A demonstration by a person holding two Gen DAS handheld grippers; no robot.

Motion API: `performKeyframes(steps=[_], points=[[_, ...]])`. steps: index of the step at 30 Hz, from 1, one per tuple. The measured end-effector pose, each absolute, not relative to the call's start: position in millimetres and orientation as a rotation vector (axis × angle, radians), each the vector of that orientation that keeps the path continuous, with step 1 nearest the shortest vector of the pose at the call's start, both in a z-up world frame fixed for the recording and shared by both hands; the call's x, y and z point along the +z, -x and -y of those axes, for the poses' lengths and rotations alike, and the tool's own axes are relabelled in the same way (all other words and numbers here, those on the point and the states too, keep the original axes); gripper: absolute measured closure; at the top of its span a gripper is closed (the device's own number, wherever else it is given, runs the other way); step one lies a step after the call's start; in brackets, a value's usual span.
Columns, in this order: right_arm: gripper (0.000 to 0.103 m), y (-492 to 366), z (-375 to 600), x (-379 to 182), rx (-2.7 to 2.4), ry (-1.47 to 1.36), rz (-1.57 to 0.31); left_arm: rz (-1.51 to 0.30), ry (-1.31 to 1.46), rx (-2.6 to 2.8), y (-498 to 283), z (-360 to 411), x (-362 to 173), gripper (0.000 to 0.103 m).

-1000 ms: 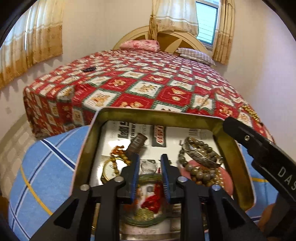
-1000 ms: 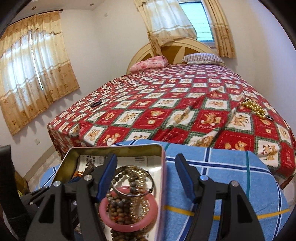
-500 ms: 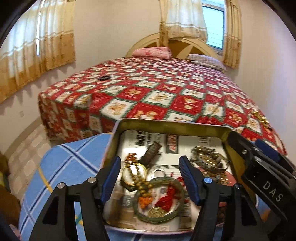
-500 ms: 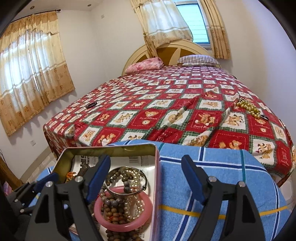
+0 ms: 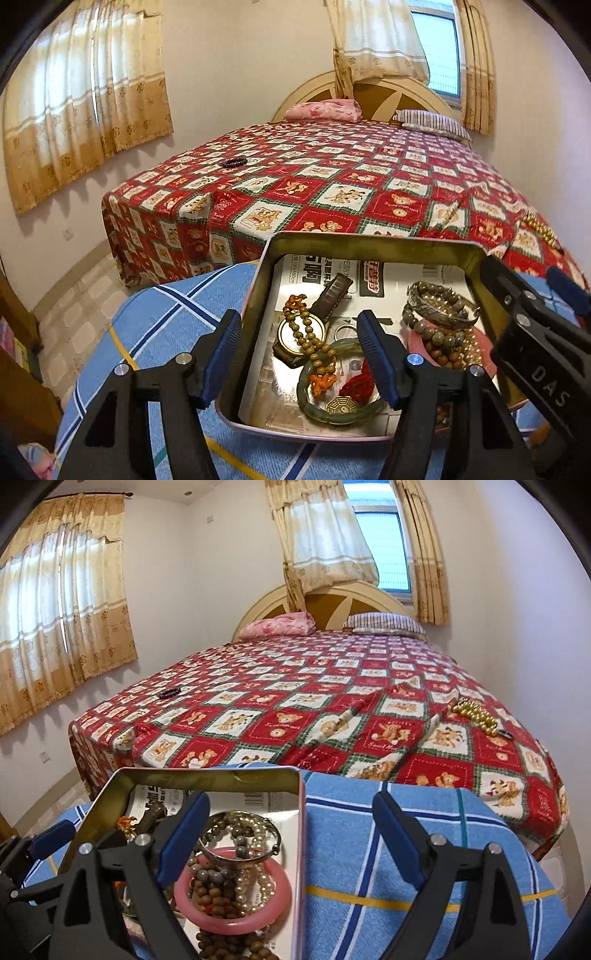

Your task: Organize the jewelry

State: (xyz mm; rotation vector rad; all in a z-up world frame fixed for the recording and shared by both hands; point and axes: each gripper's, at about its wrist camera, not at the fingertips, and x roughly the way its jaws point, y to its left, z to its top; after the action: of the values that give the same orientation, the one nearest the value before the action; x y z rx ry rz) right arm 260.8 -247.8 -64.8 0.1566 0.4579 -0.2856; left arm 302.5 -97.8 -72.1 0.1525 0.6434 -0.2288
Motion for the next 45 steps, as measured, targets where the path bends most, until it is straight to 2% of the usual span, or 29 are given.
performKeyframes(steps=[9, 17, 25, 30, 35, 45], points=[[0.009, -255.1, 246.2, -66.6, -0.323, -0.130, -0.484, -0.668, -0.184, -0.187, -299.8, 93.8, -76.8, 0.037], [0.008, -262.5, 257.7, -74.9, -0.325, -0.179, -0.570, -0.787, -0.031, -0.215, -319.6, 69.4, -89.7, 0.037], [0.008, -273.4, 256.4, -84.6, -0.297, -0.173, -0.655, -0.782, 0.001, -0.214, -316.3, 69.4, -94.6, 0.037], [0.008, -273.5, 255.3, -86.0, -0.314, -0.155, -0.668, -0.866, 0.071, -0.220, -322.6, 62.2, -101.9, 0.037], [0.008, -256.4, 253.3, -71.3, -0.338, -0.132, -0.545, -0.760, -0.002, -0.185, -305.7, 64.7, -85.1, 0.037], [0.005, -211.9, 239.3, -57.4, -0.331, -0.133, -0.441, -0.622, -0.068, -0.174, -254.3, 61.6, -65.4, 0.037]])
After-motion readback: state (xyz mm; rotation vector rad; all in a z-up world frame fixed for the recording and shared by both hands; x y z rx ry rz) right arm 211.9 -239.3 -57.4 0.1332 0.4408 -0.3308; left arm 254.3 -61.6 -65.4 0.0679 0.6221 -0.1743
